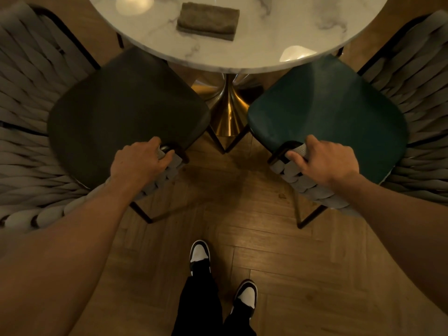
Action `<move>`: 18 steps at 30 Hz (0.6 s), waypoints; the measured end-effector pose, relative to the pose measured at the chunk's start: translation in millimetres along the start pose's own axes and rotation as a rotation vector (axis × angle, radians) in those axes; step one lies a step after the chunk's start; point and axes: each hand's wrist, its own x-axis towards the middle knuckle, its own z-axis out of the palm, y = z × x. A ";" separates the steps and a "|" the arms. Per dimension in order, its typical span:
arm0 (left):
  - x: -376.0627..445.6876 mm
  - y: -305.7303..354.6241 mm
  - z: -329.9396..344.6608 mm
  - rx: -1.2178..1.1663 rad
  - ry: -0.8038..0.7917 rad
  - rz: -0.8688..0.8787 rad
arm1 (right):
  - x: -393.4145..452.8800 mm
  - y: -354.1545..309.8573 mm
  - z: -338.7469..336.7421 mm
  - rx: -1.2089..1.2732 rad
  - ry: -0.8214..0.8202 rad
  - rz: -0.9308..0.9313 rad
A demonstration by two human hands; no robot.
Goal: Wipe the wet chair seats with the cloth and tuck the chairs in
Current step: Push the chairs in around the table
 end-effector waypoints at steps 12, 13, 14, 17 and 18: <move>-1.6 3.2 -0.9 0.036 0.003 -0.007 | 0.2 -0.8 -0.1 -0.014 0.003 0.004; -2.0 3.9 -1.9 0.037 0.002 -0.007 | 0.1 -0.7 0.1 -0.015 -0.002 0.010; -2.1 3.9 -3.0 0.036 -0.008 -0.010 | 0.0 -0.8 -0.3 -0.015 -0.008 0.013; -3.1 4.9 -6.7 0.021 -0.055 -0.025 | -0.4 -1.6 -3.4 -0.006 -0.044 0.027; -2.0 4.0 -7.0 0.000 -0.090 -0.035 | 0.6 -1.2 -4.3 0.003 -0.078 0.035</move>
